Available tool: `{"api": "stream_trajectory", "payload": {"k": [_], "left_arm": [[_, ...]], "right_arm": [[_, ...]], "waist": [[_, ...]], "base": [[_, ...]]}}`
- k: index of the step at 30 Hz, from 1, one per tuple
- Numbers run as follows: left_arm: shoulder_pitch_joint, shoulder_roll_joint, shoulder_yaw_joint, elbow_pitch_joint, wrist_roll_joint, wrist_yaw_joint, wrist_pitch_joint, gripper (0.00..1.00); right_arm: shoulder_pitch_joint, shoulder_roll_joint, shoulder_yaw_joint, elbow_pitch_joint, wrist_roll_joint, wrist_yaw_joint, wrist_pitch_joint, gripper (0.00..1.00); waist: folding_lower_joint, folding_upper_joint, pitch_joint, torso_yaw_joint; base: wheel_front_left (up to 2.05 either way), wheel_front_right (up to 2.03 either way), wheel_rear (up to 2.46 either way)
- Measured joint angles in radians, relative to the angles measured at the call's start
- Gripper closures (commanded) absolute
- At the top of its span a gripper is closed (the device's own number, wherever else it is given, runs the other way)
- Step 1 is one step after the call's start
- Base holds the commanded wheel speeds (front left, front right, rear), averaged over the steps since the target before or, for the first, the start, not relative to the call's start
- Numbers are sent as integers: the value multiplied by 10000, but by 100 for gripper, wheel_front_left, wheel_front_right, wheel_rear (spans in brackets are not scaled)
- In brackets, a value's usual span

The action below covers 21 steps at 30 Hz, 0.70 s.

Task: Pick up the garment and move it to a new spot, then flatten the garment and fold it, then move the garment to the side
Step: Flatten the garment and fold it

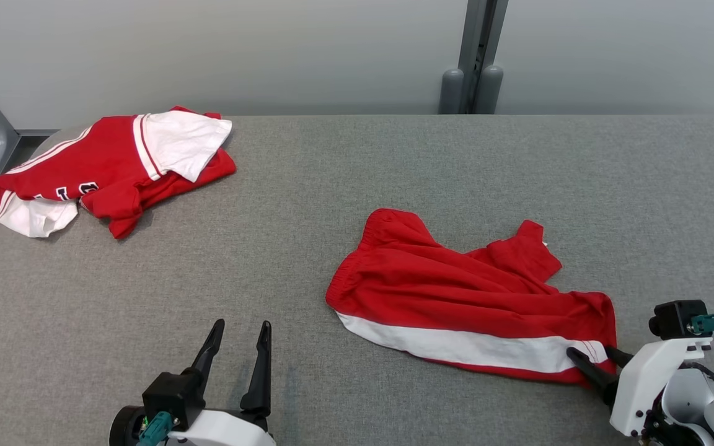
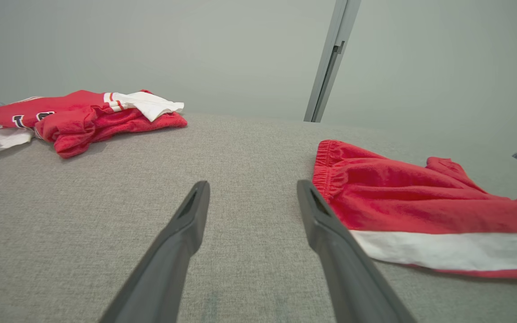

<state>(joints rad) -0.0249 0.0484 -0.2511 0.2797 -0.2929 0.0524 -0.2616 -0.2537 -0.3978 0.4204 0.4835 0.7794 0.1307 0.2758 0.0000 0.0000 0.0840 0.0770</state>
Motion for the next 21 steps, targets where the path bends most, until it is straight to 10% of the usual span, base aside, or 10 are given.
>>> {"api": "stream_trajectory", "payload": {"k": [4, 6, 13, 16, 21], "left_arm": [[-55, 0, 38, 23, 59, -73, 0, 0], [-60, 0, 58, 35, 98, -73, 0, 0], [-93, 0, 48, 58, 111, -73, 0, 0], [-93, 0, 21, 58, 111, -71, 0, 0], [-85, 0, 8, 73, 105, -71, 0, 0]], "right_arm": [[-286, -284, 499, 77, 514, 0, 10, 4], [-379, -359, 742, 61, 708, 0, -59, 49], [-679, -533, 1519, 174, 1108, 0, -389, 71], [-802, -642, 1781, 245, 1114, 0, -702, 100], [-837, -794, 2102, 228, 1206, 0, -1112, 100]], "waist": [[0, 0, 76, 36], [0, 0, 97, 32], [0, 0, 132, 4], [0, 0, 116, -9], [0, 0, 42, -35]], "base": [[0, 0, 0], [0, 0, 0], [0, 0, 0], [0, 0, 0], [0, 0, 0]]}}
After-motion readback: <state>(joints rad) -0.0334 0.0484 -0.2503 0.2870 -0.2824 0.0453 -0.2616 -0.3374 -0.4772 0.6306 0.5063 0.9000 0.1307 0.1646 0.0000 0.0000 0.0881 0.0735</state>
